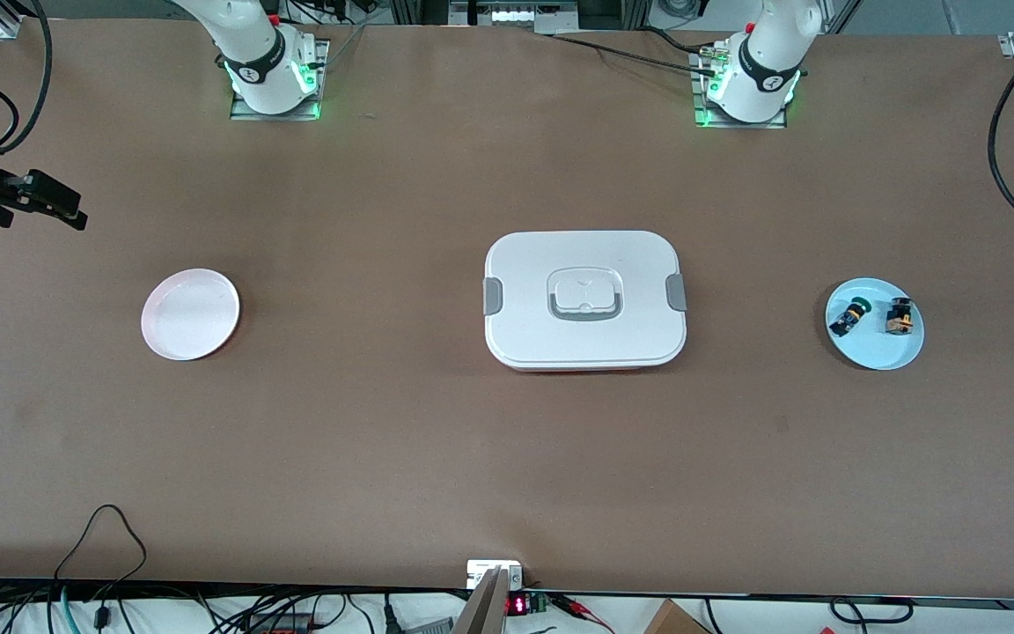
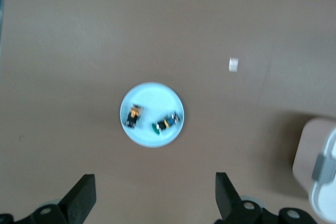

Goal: Transfer orange switch to right arm and place
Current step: 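Move the left gripper toward the light-blue dish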

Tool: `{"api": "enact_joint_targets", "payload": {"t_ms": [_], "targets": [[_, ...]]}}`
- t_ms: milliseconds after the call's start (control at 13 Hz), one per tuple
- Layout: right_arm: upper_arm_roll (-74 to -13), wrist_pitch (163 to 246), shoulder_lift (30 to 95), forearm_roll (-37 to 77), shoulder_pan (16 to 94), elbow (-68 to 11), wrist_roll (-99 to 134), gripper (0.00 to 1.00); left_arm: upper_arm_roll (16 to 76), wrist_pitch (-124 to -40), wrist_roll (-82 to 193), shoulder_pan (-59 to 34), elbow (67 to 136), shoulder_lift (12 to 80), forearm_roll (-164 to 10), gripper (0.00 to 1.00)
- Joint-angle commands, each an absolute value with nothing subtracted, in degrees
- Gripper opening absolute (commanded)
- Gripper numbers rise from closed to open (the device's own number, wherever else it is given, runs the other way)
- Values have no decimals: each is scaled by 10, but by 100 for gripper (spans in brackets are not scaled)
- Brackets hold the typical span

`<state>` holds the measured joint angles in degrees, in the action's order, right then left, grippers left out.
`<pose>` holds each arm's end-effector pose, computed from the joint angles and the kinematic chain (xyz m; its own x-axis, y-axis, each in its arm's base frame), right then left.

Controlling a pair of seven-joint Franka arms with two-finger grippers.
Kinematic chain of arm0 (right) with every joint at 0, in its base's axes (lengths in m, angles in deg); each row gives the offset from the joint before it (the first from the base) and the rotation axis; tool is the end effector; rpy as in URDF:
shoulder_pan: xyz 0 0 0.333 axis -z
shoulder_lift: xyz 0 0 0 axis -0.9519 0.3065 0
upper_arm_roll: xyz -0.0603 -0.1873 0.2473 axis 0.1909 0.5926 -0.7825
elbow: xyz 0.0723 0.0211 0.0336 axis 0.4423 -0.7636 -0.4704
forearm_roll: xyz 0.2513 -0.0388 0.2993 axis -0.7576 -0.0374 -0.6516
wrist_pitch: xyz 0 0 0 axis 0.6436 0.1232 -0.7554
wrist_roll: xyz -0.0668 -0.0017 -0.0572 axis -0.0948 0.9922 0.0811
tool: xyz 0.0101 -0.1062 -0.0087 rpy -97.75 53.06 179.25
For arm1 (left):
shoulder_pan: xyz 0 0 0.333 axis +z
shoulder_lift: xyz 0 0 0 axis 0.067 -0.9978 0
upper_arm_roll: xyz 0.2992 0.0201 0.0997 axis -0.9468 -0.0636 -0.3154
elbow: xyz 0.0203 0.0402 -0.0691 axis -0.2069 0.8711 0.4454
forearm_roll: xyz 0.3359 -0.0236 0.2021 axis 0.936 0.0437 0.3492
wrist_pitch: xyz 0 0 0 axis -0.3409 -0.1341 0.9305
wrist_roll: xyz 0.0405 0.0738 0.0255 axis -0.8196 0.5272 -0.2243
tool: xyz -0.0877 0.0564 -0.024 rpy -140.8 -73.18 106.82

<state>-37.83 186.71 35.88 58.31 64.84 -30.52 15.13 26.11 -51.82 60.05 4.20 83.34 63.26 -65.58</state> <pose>0.5460 -0.0420 0.5743 0.9998 -0.0209 -0.0029 -0.0208 -0.9997 0.0152 0.5834 0.1062 0.6094 0.9773 0.2065 -0.0482 0.2038 -0.9774 -0.0555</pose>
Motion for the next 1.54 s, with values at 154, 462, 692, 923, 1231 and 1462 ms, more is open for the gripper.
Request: {"api": "enact_joint_targets", "payload": {"t_ms": [154,462,692,923,1231,1462], "targets": [[-380,1864,352,590,648,-306,149,100,277,-479,637,42,832,634,-665,100],[-380,1866,353,590,649,-306,149,100,277,-470,638,42,841,633,-665,100],[-380,1868,353,590,648,-305,149,100,276,-500,639,47,887,641,-664,100],[-380,1870,353,590,648,-305,149,100,276,-649,711,66,1041,689,-661,100],[-379,1870,358,588,651,-301,148,100,276,-768,943,108,1126,678,-661,100],[-379,1865,377,586,649,-273,152,100,276,-822,1133,128,1167,664,-661,100]]}}
